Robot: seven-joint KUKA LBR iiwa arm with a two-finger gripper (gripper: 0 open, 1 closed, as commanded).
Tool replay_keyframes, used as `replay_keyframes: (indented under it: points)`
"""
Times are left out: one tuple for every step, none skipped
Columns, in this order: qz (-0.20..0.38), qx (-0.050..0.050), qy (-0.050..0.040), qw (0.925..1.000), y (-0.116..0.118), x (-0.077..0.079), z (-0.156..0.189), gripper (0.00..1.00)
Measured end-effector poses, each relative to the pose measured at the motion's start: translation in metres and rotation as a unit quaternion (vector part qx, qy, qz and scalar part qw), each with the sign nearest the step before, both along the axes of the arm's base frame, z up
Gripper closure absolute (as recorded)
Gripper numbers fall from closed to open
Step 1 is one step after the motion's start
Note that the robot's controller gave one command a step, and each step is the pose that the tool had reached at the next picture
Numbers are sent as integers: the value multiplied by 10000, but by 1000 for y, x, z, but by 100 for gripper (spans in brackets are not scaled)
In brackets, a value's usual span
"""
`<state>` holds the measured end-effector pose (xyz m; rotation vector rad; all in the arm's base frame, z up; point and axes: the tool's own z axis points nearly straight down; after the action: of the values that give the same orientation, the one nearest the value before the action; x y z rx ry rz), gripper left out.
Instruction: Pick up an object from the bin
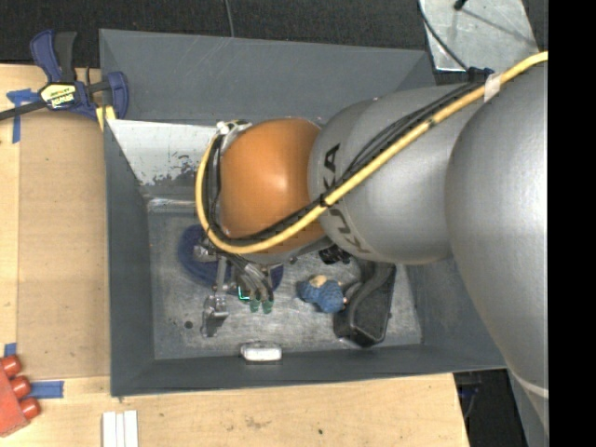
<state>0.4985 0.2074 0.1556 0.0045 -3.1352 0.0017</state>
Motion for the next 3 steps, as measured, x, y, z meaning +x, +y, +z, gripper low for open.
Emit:
replay_keyframes:
  points:
    - [-271, -3, -57, 9996, -54, 57, -16, 0]
    - [-718, -5, -22, 9974, -81, 61, -69, 0]
    - [-715, 9, -46, 9974, -80, 62, -67, 100]
